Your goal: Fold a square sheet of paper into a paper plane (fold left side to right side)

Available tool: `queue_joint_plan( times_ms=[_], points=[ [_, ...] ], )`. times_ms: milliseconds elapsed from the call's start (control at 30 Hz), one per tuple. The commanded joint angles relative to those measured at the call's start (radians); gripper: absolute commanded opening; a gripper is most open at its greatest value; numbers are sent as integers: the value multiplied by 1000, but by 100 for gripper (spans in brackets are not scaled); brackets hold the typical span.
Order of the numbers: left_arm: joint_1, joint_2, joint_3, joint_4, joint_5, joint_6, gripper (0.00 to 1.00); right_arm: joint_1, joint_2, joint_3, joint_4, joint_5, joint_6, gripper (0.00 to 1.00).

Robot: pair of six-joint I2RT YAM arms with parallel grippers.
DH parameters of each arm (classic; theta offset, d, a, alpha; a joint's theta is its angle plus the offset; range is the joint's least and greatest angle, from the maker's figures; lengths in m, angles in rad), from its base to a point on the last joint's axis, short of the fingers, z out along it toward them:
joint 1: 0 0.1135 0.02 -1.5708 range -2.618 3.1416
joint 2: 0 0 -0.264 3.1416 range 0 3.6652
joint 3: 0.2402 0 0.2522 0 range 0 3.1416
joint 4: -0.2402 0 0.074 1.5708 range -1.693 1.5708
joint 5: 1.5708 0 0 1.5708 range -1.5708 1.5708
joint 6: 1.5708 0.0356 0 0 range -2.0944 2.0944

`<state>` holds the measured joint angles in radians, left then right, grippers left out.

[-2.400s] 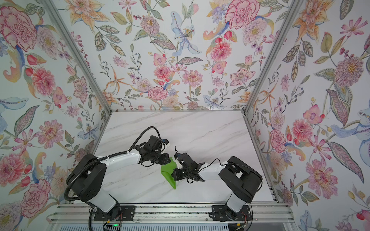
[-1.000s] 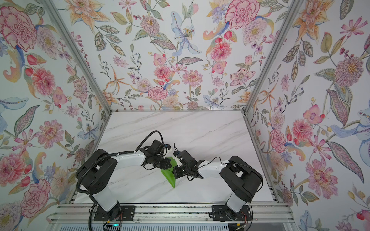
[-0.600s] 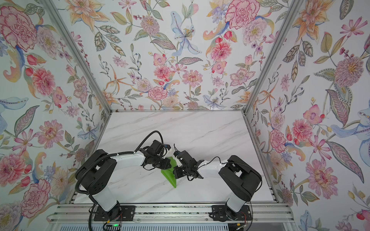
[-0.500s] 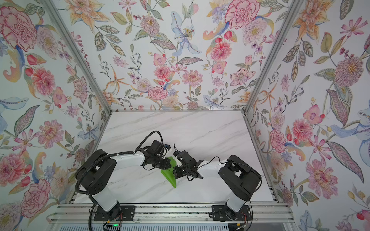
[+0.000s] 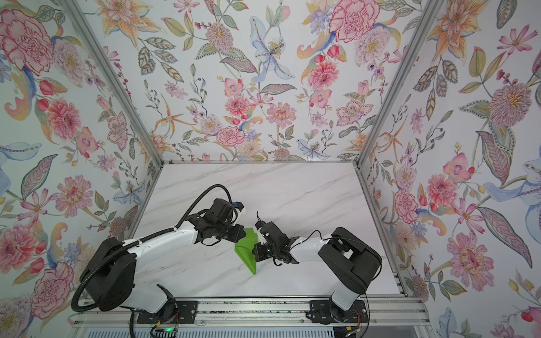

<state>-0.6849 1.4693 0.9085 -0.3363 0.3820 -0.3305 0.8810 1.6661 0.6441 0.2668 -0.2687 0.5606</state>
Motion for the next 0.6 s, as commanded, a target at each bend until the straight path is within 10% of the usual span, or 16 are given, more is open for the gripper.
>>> queue_joint_plan(
  times_ms=[0, 567],
  points=[
    [-50, -25, -32, -34, -15, -58, 11, -4, 20, -40, -13, 37, 33, 0],
    [-126, 44, -168, 117, 19, -135, 5, -15, 35, -69, 53, 8, 65, 0]
  ],
)
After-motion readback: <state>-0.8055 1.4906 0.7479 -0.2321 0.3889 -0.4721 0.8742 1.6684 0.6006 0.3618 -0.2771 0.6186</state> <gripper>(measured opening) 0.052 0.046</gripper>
